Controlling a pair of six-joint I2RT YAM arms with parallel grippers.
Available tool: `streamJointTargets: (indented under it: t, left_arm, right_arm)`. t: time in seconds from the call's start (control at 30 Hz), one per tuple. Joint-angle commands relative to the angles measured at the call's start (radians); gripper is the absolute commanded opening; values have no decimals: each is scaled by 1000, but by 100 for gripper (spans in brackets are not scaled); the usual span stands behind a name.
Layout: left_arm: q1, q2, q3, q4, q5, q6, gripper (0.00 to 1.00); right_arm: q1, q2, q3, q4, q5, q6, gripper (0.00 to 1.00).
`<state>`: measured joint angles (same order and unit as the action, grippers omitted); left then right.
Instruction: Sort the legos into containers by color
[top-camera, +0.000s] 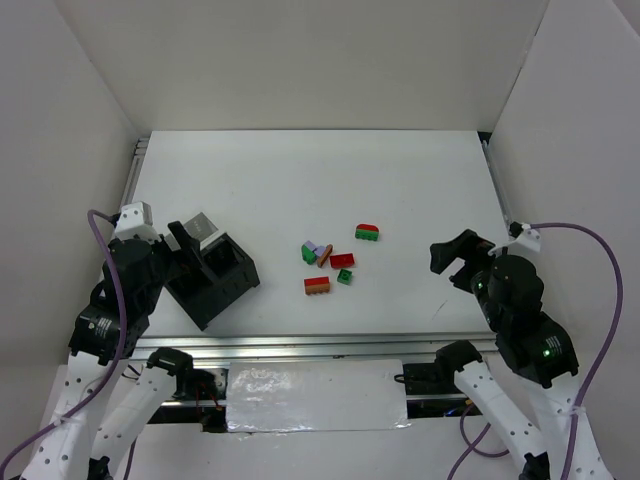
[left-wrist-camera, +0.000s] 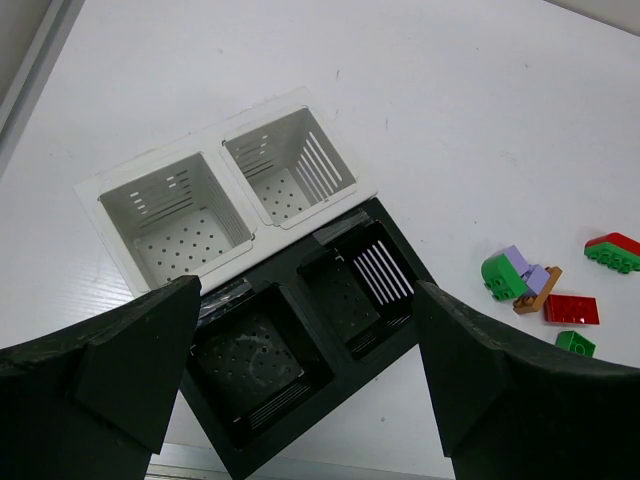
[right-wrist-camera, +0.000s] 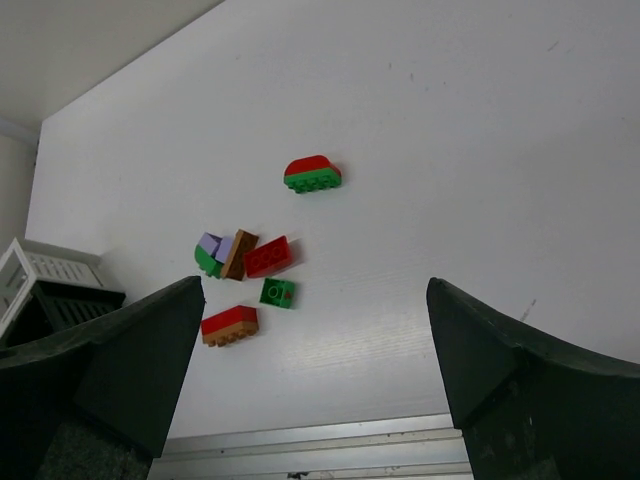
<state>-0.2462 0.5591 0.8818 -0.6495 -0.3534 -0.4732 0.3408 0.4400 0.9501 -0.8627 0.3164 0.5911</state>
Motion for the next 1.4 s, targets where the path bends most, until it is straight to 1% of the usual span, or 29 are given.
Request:
streamJointTargets:
  t: [0.0,0.03,0.07,0.1,0.13,0.2,0.23,0.27,0.3,0.33,0.37,0.4,0.43,0.47,0.5,0.53,0.57,0.63,0.67,0.77,0.8,0.87,1.1,1.2,1.27,1.37]
  left_arm:
    - [7,-7,16,44,4,7,100]
    - [8,-4,17,44,5,7,100]
    - [10,-2,17,45,7,8,99]
    - [12,-2,17,47,8,8,100]
    - [18,-1,17,45,10,10,100]
    - [22,-1,17,45,13,11,100]
    - [27,-1,17,45,11,11,100]
    - [28,-2,17,45,10,11,100]
    - [30,-2,17,44,8,10,100]
    - [30,-2,14,44,8,11,99]
    - [30,-2,14,44,7,11,99]
    - [30,-4,16,44,8,11,100]
    - [30,-4,14,44,10,11,100]
    - [30,-4,14,44,10,11,100]
    - [30,1,13,45,11,13,99]
    - [30,2,14,45,13,13,100]
    - [30,4,14,45,11,13,99]
    - [31,12,16,42,13,15,100]
    - [31,13,16,40,11,15,99]
    - [31,10,14,40,14,15,100]
    - [31,9,14,40,16,16,100]
    - [32,7,11,44,22,18,100]
    - [33,21,11,47,47,25,99]
    - [33,18,9,48,51,27,100]
    - [32,15,9,51,54,27,100]
    - [32,15,9,50,56,28,100]
  right_arm:
    - [7,20,13,23,-37,0,100]
    - [7,23,-5,42,-107,-4,100]
    - [7,29,-16,89,-141,16,100]
    - [7,61,-25,106,-173,30,100]
    - [7,87,-39,125,-250,41,100]
    - [15,162,-69,204,-312,76,100]
    - [27,187,-103,265,-336,122,100]
    - [47,209,-120,299,-320,142,100]
    - [106,260,-140,319,-272,163,100]
    - [140,293,-140,333,-152,199,100]
    - [177,327,-140,338,-87,219,100]
    - [249,407,-128,340,-27,240,100]
    - [282,457,-114,327,19,275,99]
    - [312,550,-103,326,91,289,98]
    - [369,598,-74,326,120,303,98]
    - [395,653,-54,309,145,340,97]
    - [420,751,-36,306,185,348,97]
    - [476,845,21,300,205,369,95]
    - [489,929,39,298,220,372,94]
    - [523,1063,107,280,243,391,89]
    - [523,1088,113,281,247,398,87]
    - [526,1146,119,287,242,401,87]
    - [526,1235,105,329,225,404,85]
    - [521,1256,89,364,211,389,80]
    - [512,1272,75,378,188,383,78]
    - [494,1287,55,407,173,365,72]
